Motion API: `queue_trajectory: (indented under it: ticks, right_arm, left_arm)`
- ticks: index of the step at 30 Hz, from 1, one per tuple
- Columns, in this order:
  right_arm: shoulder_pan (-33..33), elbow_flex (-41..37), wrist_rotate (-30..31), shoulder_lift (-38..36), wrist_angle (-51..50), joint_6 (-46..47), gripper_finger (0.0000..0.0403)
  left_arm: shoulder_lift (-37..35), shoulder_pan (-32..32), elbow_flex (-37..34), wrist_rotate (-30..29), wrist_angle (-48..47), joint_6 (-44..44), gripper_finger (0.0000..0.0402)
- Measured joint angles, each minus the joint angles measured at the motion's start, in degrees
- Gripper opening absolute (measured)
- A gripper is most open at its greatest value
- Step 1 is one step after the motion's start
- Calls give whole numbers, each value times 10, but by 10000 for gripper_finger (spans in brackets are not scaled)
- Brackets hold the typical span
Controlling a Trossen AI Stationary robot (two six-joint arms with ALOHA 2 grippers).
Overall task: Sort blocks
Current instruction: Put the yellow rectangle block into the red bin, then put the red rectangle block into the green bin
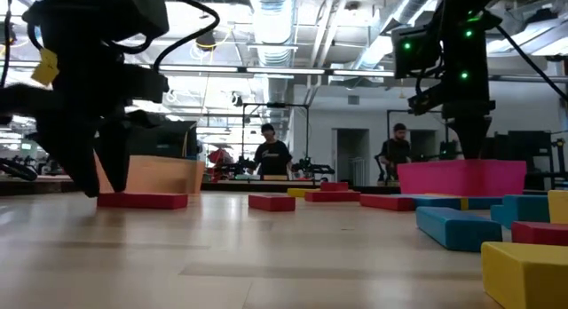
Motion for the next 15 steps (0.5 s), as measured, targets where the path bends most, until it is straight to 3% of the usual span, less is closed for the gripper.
queue_trajectory:
  ticks: [7,15]
  right_arm:
    - [10,0,0,-31,-3,8,175]
    - [26,0,1,-104,13,19,175]
  left_arm:
    - [0,13,2,-9,7,12,216]
    - [-4,18,3,-12,23,21,227]
